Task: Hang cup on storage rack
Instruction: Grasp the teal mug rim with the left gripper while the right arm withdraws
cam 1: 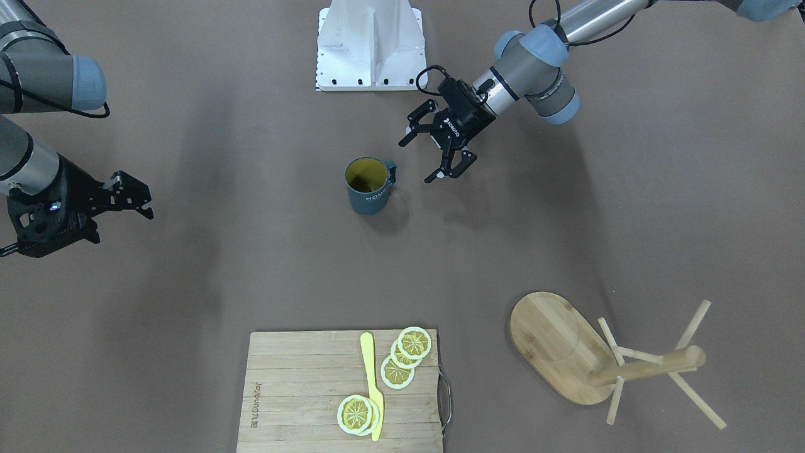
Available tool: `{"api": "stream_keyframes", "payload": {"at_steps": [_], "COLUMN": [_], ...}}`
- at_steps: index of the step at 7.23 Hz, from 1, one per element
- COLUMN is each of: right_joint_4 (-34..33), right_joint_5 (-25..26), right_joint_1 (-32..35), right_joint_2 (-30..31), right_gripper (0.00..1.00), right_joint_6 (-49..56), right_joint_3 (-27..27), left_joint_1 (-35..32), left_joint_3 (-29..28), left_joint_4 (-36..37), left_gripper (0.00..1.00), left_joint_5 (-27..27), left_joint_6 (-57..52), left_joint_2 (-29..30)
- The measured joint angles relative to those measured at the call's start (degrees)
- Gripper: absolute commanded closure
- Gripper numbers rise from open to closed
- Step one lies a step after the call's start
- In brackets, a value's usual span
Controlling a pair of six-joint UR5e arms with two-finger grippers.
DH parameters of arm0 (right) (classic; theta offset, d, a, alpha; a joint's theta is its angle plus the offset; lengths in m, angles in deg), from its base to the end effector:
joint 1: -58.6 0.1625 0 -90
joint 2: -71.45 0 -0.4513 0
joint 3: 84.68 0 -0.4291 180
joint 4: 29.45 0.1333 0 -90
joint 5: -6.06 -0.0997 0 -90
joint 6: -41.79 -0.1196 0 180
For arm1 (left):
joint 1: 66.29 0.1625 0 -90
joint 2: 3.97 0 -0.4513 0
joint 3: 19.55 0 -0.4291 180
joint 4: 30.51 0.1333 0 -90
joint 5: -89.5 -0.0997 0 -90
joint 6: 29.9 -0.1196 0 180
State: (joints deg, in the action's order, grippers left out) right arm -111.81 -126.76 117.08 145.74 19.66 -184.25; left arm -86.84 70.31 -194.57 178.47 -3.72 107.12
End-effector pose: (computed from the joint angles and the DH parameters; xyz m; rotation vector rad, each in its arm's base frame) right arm -0.2911 -0.5741 0.4332 0.1613 -0.8987 -0.3670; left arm 0.5831 -0.3633 0.3204 1.1440 1.2416 0.5562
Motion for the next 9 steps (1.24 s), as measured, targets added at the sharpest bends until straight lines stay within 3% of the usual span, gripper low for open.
{"api": "stream_keyframes", "payload": {"at_steps": [9], "right_joint_4": [0.23], "right_joint_5": [0.97], "right_joint_1": [0.41], "right_joint_2": [0.97], "right_gripper": [0.0], "right_joint_6": [0.35], "right_joint_3": [0.08], "left_joint_1": [1.67], "left_joint_3": [-3.57], "left_joint_4": [0.05], "left_gripper": [0.24], "left_joint_5": [-1.7], "left_joint_6": [0.0], "left_joint_2": [3.6]}}
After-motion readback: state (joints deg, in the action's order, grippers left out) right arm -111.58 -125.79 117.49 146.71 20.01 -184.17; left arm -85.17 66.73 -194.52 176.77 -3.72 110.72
